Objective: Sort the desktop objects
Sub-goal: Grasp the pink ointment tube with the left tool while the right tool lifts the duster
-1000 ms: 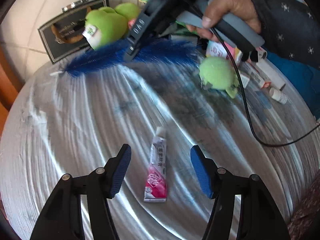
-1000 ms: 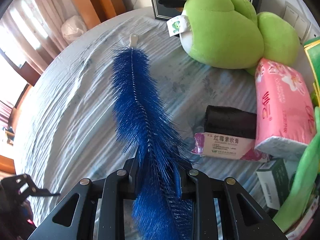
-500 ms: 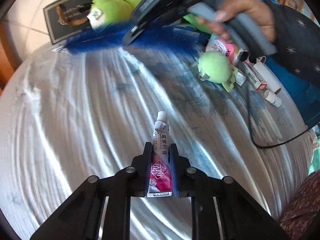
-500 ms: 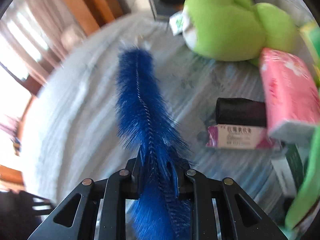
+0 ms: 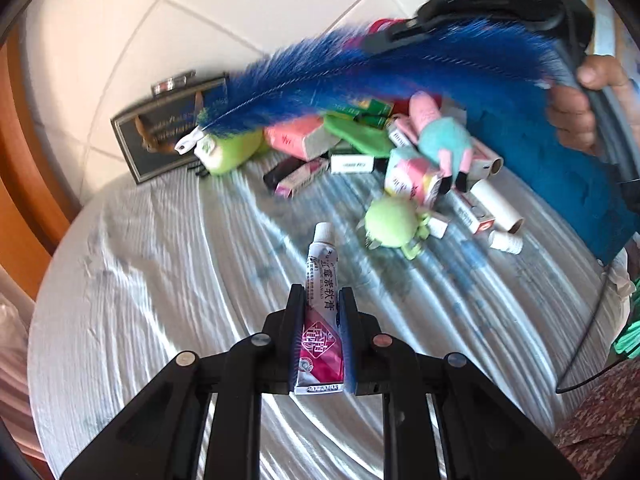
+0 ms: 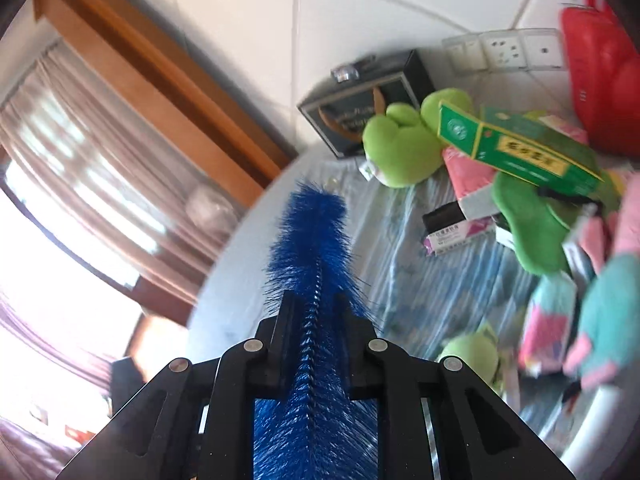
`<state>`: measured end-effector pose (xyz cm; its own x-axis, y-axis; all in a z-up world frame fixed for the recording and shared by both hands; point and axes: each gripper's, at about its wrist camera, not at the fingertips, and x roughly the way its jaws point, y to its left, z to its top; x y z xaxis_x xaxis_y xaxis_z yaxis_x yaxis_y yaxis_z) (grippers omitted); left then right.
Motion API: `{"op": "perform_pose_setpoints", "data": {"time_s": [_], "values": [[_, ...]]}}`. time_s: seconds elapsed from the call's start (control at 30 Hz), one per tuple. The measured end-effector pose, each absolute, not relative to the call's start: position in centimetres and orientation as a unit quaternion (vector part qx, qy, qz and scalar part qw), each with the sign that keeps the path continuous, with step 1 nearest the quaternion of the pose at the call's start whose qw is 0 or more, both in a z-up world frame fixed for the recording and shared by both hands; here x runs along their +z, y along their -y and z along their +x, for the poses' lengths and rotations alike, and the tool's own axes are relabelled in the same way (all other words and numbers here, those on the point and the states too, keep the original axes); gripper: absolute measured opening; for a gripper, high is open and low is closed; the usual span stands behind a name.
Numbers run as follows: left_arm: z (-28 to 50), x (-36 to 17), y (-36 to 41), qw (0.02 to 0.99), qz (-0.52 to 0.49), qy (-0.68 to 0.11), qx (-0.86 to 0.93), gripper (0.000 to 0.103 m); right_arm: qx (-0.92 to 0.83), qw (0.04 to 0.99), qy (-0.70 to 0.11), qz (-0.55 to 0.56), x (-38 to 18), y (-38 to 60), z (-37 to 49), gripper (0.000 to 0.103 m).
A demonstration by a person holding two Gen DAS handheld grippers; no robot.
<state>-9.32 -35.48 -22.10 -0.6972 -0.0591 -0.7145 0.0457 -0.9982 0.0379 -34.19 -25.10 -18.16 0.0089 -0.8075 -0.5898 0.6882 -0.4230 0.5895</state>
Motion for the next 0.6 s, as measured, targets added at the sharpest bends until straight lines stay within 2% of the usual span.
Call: {"op": "perform_pose_setpoints", "data": {"time_s": [0.1, 0.17, 0.3, 0.4, 0.47, 0.53, 0.57, 0.6], "values": [[-9.0, -20.3, 34.0, 0.015, 0.372, 0.028, -0.928, 0.017, -0.718, 0.527, 0.105, 0.442, -15.5, 21.7, -33.0, 0.012], [-9.1, -18.7, 32.3, -0.005, 0.359, 0.044, -0.932, 0.017, -0.738, 0.518, 0.135, 0.410, -12.8, 18.8, -31.7, 0.002], [-10.1, -16.6, 29.5, -0.039, 0.340, 0.060, -0.938, 0.017, -0.792, 0.478, 0.125, 0.360, -8.7, 13.4, -29.8, 0.001], [-10.7, -16.2, 27.6, -0.060, 0.332, 0.059, -0.939, 0.017, -0.809, 0.441, 0.087, 0.379, -9.4, 11.8, -29.2, 0.001], [-10.9, -16.7, 26.7, -0.066, 0.338, 0.057, -0.937, 0.017, -0.797, 0.419, 0.051, 0.433, -12.7, 11.7, -28.9, 0.001], [-10.7, -17.0, 26.2, -0.073, 0.345, 0.050, -0.935, 0.017, -0.784, 0.387, -0.006, 0.485, -16.7, 12.3, -28.8, 0.008], [-10.4, -17.2, 26.1, -0.073, 0.346, 0.048, -0.934, 0.017, -0.780, 0.371, -0.040, 0.503, -18.8, 12.8, -28.7, 0.022], [-10.2, -17.3, 25.9, -0.072, 0.350, 0.047, -0.933, 0.017, -0.767, 0.355, -0.092, 0.527, -21.6, 13.6, -28.5, 0.048]]}}
